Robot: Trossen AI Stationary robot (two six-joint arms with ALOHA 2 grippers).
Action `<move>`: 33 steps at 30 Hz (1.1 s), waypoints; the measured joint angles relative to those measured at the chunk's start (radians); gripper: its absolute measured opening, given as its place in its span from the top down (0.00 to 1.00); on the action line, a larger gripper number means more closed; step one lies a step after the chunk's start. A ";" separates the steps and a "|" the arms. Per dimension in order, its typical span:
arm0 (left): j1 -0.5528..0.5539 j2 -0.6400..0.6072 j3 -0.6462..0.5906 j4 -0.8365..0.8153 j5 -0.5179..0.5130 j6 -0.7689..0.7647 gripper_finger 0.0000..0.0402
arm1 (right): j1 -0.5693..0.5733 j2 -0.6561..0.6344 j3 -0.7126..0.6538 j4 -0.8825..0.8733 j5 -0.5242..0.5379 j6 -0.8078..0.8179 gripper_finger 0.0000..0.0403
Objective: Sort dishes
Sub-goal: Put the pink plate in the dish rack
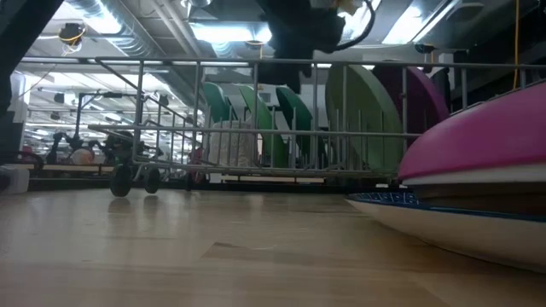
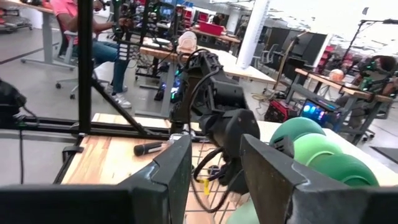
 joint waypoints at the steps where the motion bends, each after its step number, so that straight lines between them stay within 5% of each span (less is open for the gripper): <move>1: 0.000 0.000 0.000 -0.025 -0.016 -0.025 0.51 | 0.000 0.000 0.000 -0.001 -0.009 0.000 0.64; 13: -0.057 -0.094 0.000 -0.371 -0.036 -0.524 0.51 | 0.000 0.046 0.000 0.000 -0.143 0.038 0.64; 19: -0.128 -0.153 0.000 -0.494 0.144 -0.912 0.51 | 0.000 0.100 0.000 0.001 -0.226 0.061 0.64; 27: -0.254 -0.124 0.000 -0.385 0.473 -1.173 0.51 | 0.000 0.222 0.000 0.004 -0.353 0.073 0.64; 33: -0.393 -0.088 0.000 -0.166 0.533 -1.131 0.51 | 0.000 0.341 0.000 0.002 -0.402 0.151 0.64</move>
